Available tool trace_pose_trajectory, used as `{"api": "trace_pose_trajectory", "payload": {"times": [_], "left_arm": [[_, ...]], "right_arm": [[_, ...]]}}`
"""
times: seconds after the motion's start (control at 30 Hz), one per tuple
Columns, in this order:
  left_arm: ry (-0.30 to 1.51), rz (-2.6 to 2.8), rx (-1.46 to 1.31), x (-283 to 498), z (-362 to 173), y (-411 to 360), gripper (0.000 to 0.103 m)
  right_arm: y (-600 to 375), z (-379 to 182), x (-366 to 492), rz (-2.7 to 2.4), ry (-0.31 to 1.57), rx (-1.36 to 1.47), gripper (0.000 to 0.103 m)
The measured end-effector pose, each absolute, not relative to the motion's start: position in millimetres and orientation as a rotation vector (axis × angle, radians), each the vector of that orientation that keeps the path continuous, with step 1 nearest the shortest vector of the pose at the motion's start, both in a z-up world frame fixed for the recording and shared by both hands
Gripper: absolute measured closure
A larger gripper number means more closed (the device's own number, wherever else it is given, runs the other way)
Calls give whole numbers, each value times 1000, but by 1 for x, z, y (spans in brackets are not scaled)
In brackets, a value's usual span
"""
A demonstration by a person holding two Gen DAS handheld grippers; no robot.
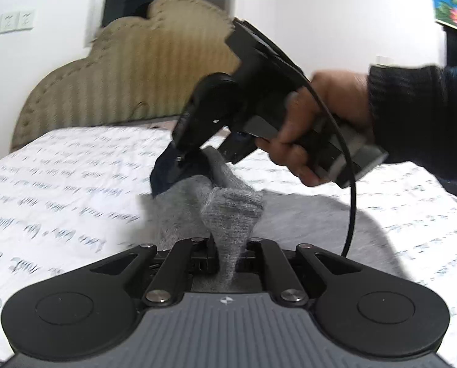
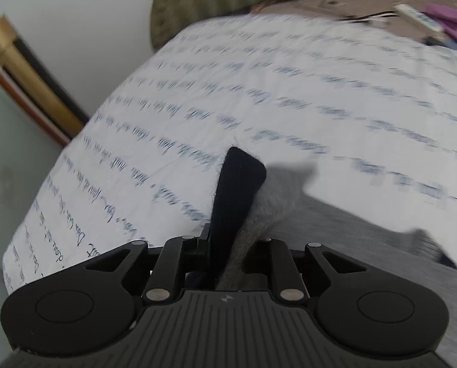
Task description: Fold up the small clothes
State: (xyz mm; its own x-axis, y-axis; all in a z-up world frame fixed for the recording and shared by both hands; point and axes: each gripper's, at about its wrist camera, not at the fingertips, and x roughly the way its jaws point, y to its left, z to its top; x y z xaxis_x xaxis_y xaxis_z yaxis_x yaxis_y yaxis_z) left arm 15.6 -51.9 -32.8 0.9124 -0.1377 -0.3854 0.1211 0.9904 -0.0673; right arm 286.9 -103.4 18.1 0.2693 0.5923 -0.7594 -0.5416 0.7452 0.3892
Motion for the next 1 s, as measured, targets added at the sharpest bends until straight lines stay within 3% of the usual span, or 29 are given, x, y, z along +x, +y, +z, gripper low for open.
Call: {"api": "trace_pose_trajectory", "payload": {"times": [0.33,0.87,1.0], "left_arm": [[448,-286,41,17,-35,-100,97],[538,-359,171,34,-60,-147,97],[561,-352,197,34,-69,-153,97]], "right_arm": [[-233,3,281,675,1007,225,83],[-323,-43,279,634,1008,372,83],[-340,-58,287,646,1041,523,75]]}}
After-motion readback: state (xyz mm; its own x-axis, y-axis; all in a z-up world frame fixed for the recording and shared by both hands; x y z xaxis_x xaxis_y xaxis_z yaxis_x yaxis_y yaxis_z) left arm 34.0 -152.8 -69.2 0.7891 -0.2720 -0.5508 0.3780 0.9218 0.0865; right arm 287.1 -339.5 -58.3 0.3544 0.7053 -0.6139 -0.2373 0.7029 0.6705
